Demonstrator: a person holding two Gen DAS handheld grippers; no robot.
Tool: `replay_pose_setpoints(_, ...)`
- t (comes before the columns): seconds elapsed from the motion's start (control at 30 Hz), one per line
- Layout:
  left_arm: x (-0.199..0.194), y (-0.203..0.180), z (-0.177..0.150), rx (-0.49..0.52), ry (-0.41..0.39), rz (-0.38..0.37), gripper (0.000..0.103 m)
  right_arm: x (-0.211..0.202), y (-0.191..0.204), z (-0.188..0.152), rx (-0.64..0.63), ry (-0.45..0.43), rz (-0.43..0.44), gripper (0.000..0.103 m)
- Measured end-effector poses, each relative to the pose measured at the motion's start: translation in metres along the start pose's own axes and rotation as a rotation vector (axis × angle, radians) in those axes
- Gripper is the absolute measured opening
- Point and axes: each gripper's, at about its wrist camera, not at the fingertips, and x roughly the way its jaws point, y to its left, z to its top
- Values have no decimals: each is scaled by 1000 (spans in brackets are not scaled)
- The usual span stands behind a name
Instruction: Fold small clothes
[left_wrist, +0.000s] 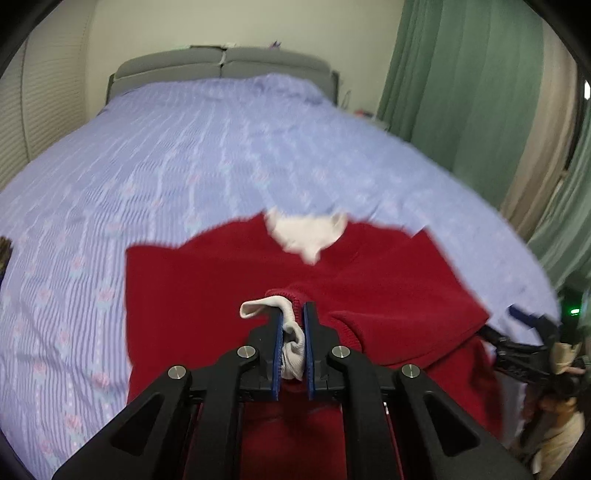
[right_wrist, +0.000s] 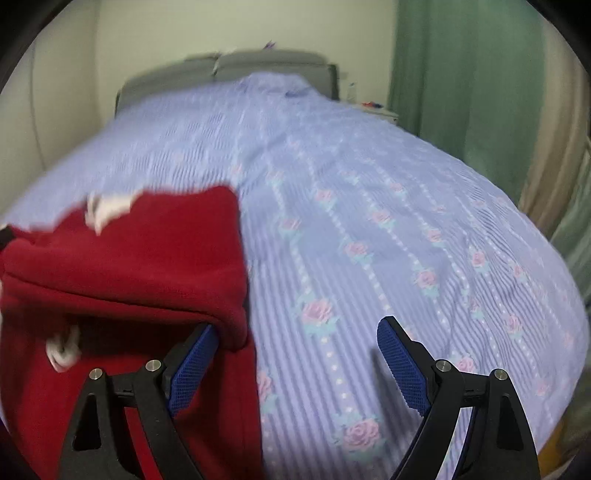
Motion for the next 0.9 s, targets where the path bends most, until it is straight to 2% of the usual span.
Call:
replay_pose_setpoints(0.1, -1, 12, -7, -23, 9, 0, 12, 2, 13, -8, -72, 13, -42, 87)
replay_pose_setpoints(0.2, -5, 20, -8, -36, -2, 4, 12, 9, 6, -17, -25, 69, -8, 87)
replay_pose_setpoints(0.27, 3, 25, -11, -41, 45, -35, 12, 2, 1, -20, -1, 54, 1, 87)
replay_pose_setpoints(0.33, 9, 29, -14, -71, 79, -24, 22, 3, -2, -18, 14, 59, -22, 87)
replay_pose_setpoints(0.4, 9, 38, -16, -144, 99, -40, 55, 7, -5, -16, 32, 73, -17, 87)
replay_pose_setpoints(0.5, 15, 49, -11, -230, 126, -121, 60, 0, 0, -15, 20, 42, -13, 87)
replay_pose_setpoints(0.57, 25, 50, -5, -251, 148, -144, 62, -5, 7, -15, -14, 19, 2, 87)
replay_pose_setpoints(0.67, 44, 47, 1, -264, 190, -144, 61, -2, 17, -11, -60, 15, -25, 87)
replay_pose_setpoints(0.7, 46, 45, 4, -264, 190, -136, 41, 1, 18, -9, -62, 18, -22, 87)
replay_pose_setpoints(0.77, 42, 39, 13, -257, 186, -203, 20, 9, 18, -6, -61, 33, -13, 87)
replay_pose_setpoints(0.87, 3, 17, 32, -90, -3, -180, 19, 7, 16, -5, -47, 22, -28, 87)
replay_pose_setpoints(0.9, -1, 15, 35, -64, -26, -177, 20, 5, 14, -6, -35, 16, -30, 87)
